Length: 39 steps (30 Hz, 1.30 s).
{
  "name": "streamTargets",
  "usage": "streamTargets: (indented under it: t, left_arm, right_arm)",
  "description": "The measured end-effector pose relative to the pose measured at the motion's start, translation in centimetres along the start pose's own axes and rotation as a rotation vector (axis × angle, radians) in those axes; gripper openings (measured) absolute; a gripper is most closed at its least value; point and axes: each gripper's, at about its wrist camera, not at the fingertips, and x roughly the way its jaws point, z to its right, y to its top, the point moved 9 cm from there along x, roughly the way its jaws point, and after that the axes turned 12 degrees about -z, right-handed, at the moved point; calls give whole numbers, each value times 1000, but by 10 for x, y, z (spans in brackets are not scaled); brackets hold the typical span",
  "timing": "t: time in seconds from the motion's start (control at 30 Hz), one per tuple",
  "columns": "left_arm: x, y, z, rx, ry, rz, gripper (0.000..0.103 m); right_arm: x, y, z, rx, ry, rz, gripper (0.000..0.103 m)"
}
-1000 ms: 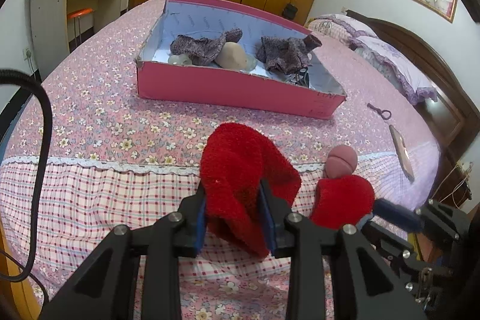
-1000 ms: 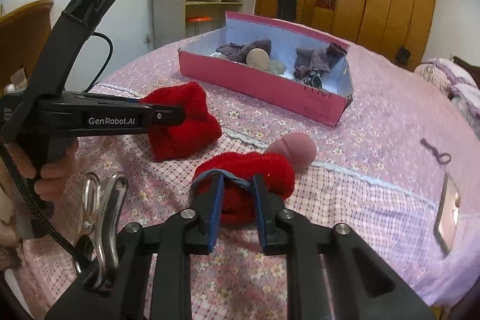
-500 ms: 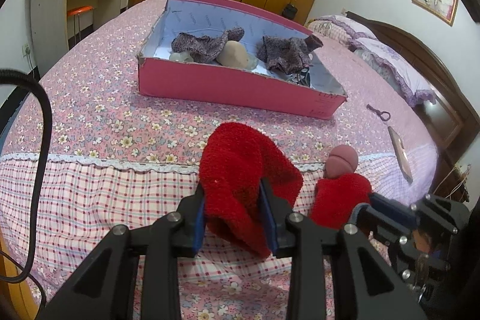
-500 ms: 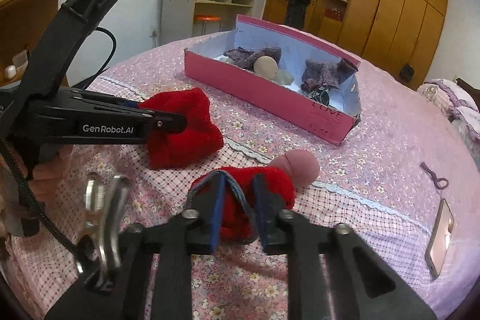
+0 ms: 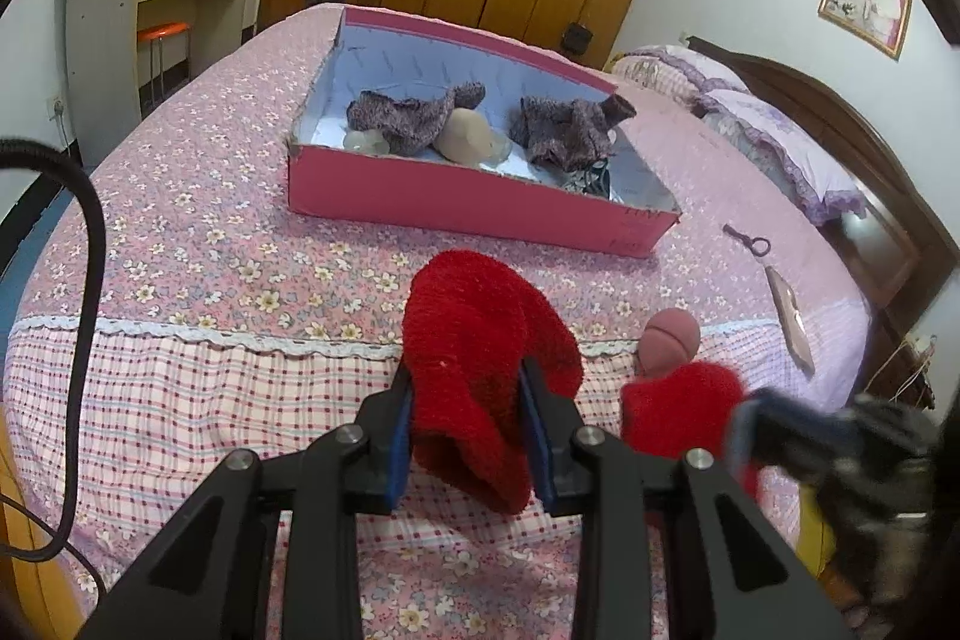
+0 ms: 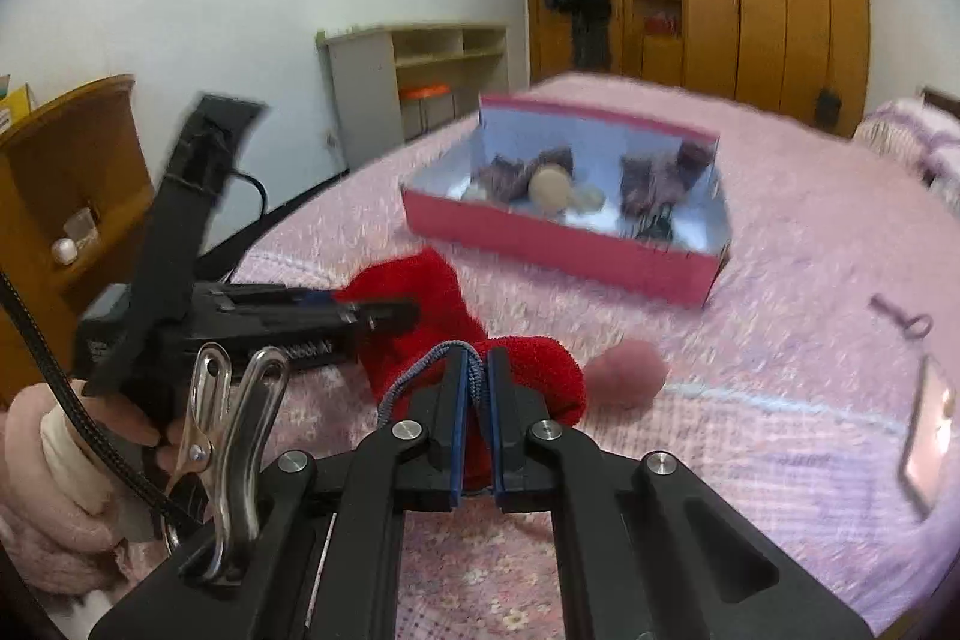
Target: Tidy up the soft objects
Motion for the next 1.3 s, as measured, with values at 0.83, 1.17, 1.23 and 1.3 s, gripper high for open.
streamTargets:
  t: [0.83, 1.17, 1.23, 1.3]
  left_arm:
    - [-3, -2, -6, -13, 1, 3, 32]
    - [-2, -3, -7, -12, 0, 1, 32]
    - [-1, -3, -7, -12, 0, 1, 32]
    - [-1, -4, -8, -14, -1, 1, 32]
  right_arm:
    - [9, -75, -24, -91, 139, -270, 8]
    - [-2, -73, -39, -207, 81, -228, 25]
    - [4, -74, -42, -216, 66, -246, 25]
    - [11, -76, -47, -225, 73, -262, 25]
